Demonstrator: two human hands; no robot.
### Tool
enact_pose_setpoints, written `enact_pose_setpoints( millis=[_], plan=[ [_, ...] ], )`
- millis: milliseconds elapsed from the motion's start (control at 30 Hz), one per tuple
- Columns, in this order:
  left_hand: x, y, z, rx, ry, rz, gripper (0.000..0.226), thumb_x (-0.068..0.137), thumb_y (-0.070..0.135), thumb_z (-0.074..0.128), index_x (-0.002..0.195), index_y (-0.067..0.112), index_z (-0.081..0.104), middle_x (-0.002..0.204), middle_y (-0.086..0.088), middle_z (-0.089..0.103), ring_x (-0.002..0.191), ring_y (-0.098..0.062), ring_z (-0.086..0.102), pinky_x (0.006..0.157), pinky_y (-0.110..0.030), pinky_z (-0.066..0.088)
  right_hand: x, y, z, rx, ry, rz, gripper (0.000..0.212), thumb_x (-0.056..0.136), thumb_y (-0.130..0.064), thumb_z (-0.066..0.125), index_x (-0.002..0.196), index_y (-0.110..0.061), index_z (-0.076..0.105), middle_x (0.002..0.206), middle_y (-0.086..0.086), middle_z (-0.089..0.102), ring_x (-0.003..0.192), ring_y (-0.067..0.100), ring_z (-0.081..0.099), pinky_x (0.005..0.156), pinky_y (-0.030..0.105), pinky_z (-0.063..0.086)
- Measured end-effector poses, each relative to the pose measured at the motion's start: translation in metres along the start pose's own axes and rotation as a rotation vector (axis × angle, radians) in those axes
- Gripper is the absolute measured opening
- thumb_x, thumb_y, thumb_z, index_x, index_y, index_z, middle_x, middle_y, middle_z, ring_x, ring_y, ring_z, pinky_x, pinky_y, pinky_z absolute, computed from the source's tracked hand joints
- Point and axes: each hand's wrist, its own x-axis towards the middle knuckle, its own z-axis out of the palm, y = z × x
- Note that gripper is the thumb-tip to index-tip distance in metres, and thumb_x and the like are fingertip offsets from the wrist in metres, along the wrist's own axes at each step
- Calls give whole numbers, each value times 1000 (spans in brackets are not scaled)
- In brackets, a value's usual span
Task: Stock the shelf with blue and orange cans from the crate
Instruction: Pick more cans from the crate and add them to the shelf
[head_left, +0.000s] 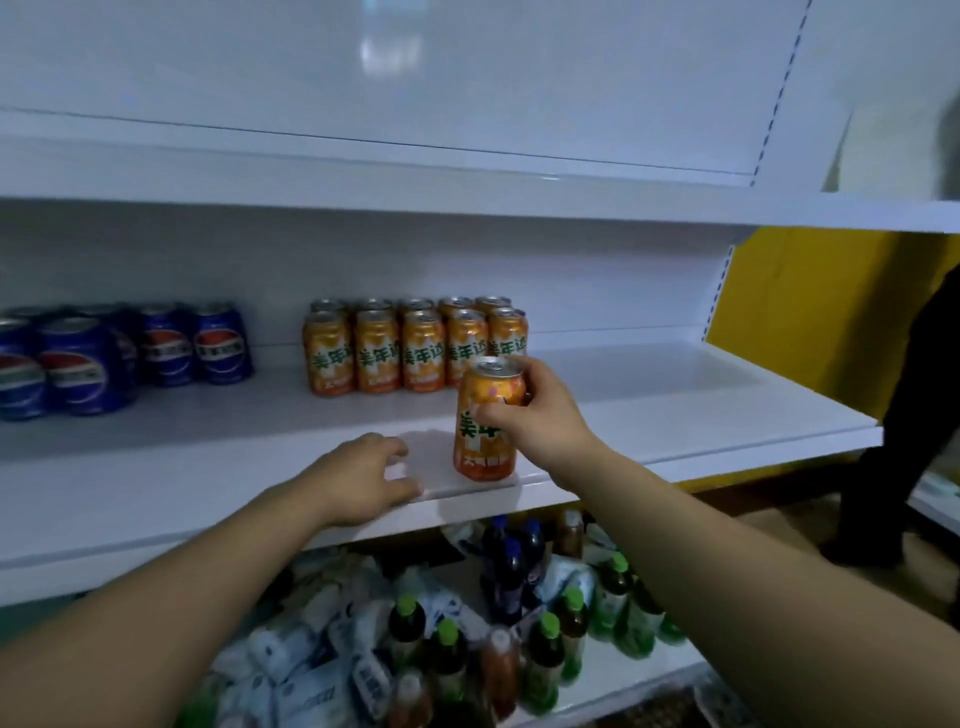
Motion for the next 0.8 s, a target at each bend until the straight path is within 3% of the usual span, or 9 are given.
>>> enact_pose_setpoints(
  millis=[100,267,500,800],
  plan=[
    [-8,-43,-8,135,-39,-106,72,88,65,44,146,24,33,154,2,29,137,-18,34,111,-37,30,9,4,24,-38,-35,-2,72,74,-17,78,135,-26,42,118,-3,59,105,18,60,91,37,50],
    [-18,-86,-9,193,24,-237,73,87,73,27,149,37,17,160,9,8,147,-14,6,117,-52,2,31,7,70,-85,-108,-57,74,75,-21,78,137,-29,38,125,-2,52,112,20,55,92,36,48],
    [-16,-88,-2,184,116,-229,72,86,72,31,148,39,17,160,11,9,146,-12,5,118,-50,1,75,18,125,-101,-155,-155,75,82,-29,74,144,-29,34,134,-1,53,120,19,53,102,40,45],
    [-15,-93,0,157,145,-213,82,74,79,23,146,42,20,158,14,11,146,-9,4,118,-48,-1,114,19,174,-152,-121,-240,62,88,-27,68,141,-21,37,136,1,53,124,19,51,99,28,41]
  ],
)
